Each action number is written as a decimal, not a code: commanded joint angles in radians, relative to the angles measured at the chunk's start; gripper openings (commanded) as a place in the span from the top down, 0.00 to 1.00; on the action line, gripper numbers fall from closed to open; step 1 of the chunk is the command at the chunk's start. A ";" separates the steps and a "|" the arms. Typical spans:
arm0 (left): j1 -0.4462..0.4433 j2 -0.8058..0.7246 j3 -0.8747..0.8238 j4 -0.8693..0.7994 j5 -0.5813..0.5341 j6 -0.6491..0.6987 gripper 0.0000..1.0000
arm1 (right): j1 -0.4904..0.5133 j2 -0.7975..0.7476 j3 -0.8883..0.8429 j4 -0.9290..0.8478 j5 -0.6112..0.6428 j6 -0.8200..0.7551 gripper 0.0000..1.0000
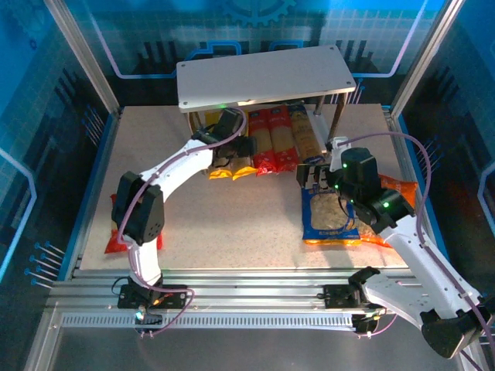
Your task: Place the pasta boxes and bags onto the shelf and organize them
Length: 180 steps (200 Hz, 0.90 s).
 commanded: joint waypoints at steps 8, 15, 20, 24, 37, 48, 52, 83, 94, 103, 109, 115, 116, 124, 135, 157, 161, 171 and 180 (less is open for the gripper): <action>-0.073 -0.163 -0.046 0.088 -0.005 0.081 0.30 | -0.041 -0.001 -0.048 0.081 0.057 0.011 0.00; -0.089 -0.187 -0.064 0.082 -0.006 0.082 0.30 | -0.049 0.000 -0.058 0.095 0.056 0.020 0.00; -0.098 -0.205 -0.083 0.082 0.000 0.083 0.30 | -0.056 0.002 -0.065 0.105 0.053 0.026 0.00; -0.104 -0.220 -0.099 0.082 0.005 0.083 0.30 | -0.060 0.004 -0.070 0.113 0.053 0.030 0.00; -0.119 -0.272 -0.149 0.073 0.010 0.068 0.30 | -0.078 0.006 -0.087 0.139 0.053 0.040 0.00; -0.129 -0.324 -0.203 0.077 0.018 0.053 0.30 | -0.097 0.003 -0.109 0.177 0.060 0.046 0.00; -0.133 -0.344 -0.222 0.075 0.016 0.046 0.30 | -0.108 0.002 -0.118 0.193 0.063 0.049 0.00; -0.158 -0.501 -0.377 0.030 -0.049 0.001 0.30 | -0.209 0.015 -0.186 0.324 0.099 0.089 0.03; -0.157 -0.557 -0.428 0.005 -0.095 -0.016 0.30 | -0.246 0.037 -0.186 0.345 0.095 0.106 0.04; -0.157 -0.602 -0.472 -0.006 -0.143 -0.031 0.28 | -0.271 0.057 -0.182 0.358 0.087 0.115 0.04; -0.156 -0.629 -0.498 -0.010 -0.179 -0.038 0.27 | -0.282 0.069 -0.182 0.375 0.087 0.115 0.04; -0.152 -0.652 -0.520 -0.011 -0.208 -0.044 0.26 | -0.292 0.084 -0.182 0.395 0.090 0.114 0.04; -0.151 -0.655 -0.523 -0.011 -0.213 -0.044 0.25 | -0.294 0.087 -0.182 0.398 0.091 0.114 0.04; -0.143 -0.680 -0.545 -0.010 -0.241 -0.052 0.25 | -0.311 0.110 -0.179 0.424 0.096 0.113 0.04; -0.124 -0.703 -0.568 -0.009 -0.271 -0.067 0.23 | -0.333 0.145 -0.176 0.468 0.090 0.112 0.05; -0.073 -0.724 -0.611 0.008 -0.257 -0.093 0.21 | -0.365 0.228 -0.146 0.532 0.058 0.104 0.06; -0.067 -0.727 -0.615 0.007 -0.258 -0.096 0.17 | -0.367 0.245 -0.145 0.535 0.062 0.100 0.06; -0.053 -0.727 -0.631 0.007 -0.277 -0.106 0.13 | -0.375 0.284 -0.105 0.552 0.067 0.090 0.06; -0.044 -0.730 -0.647 0.016 -0.289 -0.112 0.12 | -0.382 0.313 -0.093 0.577 0.064 0.083 0.06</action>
